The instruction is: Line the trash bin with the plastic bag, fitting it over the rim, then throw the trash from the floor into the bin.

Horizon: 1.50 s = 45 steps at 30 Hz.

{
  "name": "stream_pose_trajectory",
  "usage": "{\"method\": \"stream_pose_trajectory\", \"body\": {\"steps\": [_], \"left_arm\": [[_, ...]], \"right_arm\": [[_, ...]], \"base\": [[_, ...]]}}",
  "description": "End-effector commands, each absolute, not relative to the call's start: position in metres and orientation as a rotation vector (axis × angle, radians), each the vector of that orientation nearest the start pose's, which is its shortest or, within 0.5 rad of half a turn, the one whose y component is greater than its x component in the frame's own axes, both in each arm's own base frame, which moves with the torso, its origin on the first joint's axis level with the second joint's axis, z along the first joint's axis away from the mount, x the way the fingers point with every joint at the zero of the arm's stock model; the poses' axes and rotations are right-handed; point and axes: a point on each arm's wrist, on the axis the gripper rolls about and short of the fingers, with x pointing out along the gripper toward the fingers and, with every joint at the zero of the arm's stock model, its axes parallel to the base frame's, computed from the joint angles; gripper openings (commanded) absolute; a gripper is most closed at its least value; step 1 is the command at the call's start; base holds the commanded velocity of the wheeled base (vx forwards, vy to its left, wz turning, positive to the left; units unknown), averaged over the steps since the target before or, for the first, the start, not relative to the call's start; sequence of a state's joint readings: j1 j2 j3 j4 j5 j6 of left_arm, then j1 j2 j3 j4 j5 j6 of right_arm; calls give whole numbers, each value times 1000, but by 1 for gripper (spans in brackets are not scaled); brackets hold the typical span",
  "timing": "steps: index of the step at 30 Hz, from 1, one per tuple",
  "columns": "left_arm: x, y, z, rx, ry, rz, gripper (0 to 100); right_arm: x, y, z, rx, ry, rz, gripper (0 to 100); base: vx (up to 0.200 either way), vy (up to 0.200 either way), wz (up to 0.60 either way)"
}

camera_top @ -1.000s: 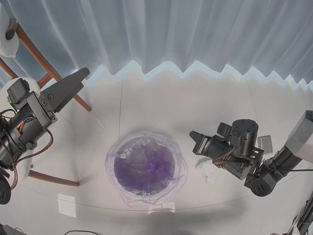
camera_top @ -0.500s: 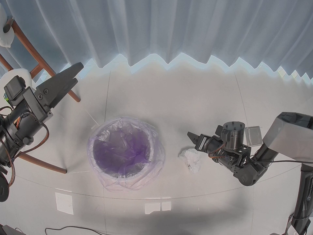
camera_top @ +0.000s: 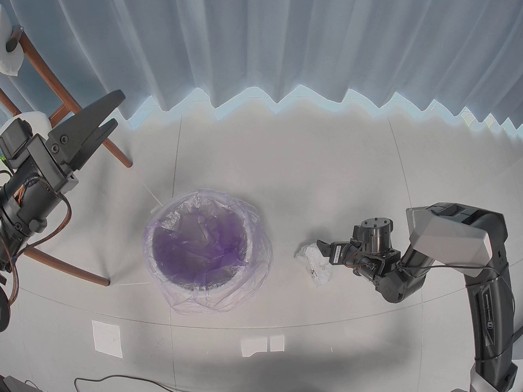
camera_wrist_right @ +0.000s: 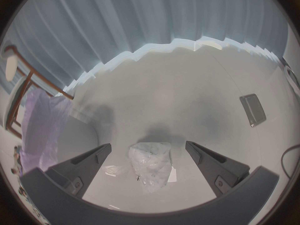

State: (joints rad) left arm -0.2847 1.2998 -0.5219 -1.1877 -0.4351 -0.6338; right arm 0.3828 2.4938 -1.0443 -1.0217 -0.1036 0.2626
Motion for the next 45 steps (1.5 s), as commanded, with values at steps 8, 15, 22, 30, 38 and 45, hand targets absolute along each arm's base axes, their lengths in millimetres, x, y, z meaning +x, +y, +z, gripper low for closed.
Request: {"method": "stream_pose_trajectory", "body": {"steps": [8,15,22,30,38,45], "left_arm": [[176,-63,261,-561,-184,-824,100],[176,-63,260,-561,-178,-825,100],[180,-62,261,-563,-184,-808,100],[178,-64,260,-565,-185,-822,100],[178,-64,259,-564,-182,-824,100],[177,-64,259,-565,-184,-826,100]], "right_arm": [[436,171,-72,97,417,234,100],[457,184,-78,112,373,248,100],[465,187,-82,119,369,254,100],[466,189,-82,119,417,271,100],[466,190,-82,151,458,306,100],[467,191,-82,153,490,340,100]], "base": [[0,0,0],[0,0,0],[0,0,0],[0,0,0],[0,0,0],[0,0,0]]}}
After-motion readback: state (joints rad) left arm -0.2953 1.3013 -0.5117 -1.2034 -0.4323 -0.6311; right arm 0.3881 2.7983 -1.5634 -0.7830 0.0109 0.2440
